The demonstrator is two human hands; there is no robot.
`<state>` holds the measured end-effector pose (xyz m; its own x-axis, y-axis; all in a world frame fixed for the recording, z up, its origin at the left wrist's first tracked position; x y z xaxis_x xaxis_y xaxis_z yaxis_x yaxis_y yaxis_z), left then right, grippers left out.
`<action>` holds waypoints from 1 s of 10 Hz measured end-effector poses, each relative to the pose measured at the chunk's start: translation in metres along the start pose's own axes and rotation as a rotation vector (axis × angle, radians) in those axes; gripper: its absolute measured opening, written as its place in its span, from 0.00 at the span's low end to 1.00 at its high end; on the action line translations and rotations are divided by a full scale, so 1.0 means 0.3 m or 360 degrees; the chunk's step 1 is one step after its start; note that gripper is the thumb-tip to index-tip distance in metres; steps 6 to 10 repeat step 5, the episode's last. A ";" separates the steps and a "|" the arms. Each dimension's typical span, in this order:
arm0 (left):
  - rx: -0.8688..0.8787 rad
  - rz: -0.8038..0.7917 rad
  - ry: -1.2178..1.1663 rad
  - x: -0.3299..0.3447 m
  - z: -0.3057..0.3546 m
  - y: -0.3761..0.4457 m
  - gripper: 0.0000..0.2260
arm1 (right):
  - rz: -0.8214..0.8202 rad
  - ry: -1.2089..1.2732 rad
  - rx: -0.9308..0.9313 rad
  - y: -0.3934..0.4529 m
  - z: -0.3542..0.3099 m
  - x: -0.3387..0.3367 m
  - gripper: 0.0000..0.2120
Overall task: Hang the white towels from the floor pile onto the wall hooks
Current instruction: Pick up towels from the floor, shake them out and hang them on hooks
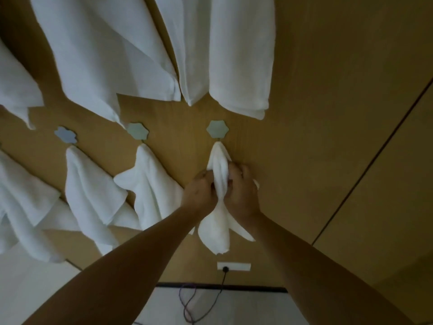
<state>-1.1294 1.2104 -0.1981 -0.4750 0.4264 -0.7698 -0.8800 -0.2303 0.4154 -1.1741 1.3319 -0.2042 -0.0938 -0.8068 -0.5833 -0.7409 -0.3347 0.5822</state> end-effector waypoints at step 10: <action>-0.0197 -0.0315 0.0016 -0.255 0.064 -0.090 0.26 | -0.0589 0.0105 0.0484 -0.070 -0.149 -0.169 0.28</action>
Point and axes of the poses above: each hand's wrist, its own y-axis towards the middle knuckle, its own x-axis out of the palm, z = x × y, the point moved 1 cm from there along y, towards the middle knuckle, and after that the axes turned 1 degree about -x, right-handed, at the moved point
